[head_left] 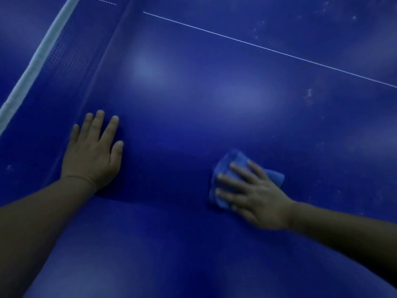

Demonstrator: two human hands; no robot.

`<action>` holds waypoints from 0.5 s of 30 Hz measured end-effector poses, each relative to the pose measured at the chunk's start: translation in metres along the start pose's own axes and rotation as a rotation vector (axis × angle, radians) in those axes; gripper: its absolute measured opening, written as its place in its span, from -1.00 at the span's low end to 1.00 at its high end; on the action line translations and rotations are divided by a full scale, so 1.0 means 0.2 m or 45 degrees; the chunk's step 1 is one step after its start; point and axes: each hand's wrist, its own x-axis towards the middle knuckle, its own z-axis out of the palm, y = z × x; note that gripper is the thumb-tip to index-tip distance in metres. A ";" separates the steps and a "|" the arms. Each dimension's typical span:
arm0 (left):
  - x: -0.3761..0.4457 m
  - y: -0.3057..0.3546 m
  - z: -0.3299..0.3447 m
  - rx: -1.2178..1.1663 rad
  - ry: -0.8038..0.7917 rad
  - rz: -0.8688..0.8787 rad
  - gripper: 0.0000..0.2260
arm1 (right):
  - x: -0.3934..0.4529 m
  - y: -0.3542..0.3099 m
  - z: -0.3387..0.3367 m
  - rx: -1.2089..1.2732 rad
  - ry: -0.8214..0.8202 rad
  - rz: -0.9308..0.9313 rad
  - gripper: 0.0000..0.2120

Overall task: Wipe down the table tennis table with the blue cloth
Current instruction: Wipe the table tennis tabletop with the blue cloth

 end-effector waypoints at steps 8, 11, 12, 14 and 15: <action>-0.49 0.09 0.04 -0.101 -0.019 0.255 -0.44 | 0.18 0.70 -0.09 0.068 0.234 1.213 -0.54; -0.60 0.10 0.10 -0.071 -0.040 0.267 -0.45 | 0.23 0.41 -0.07 0.039 0.228 1.250 -0.51; -0.61 0.09 0.11 -0.064 -0.047 0.275 -0.44 | 0.21 0.23 -0.04 -0.011 0.212 1.058 -0.50; -0.62 0.08 0.13 -0.061 -0.054 0.292 -0.44 | 0.07 -0.17 0.03 0.032 0.132 0.523 -0.51; -0.62 0.08 0.13 -0.055 -0.055 0.303 -0.44 | -0.03 -0.34 0.06 0.050 0.077 0.240 -0.53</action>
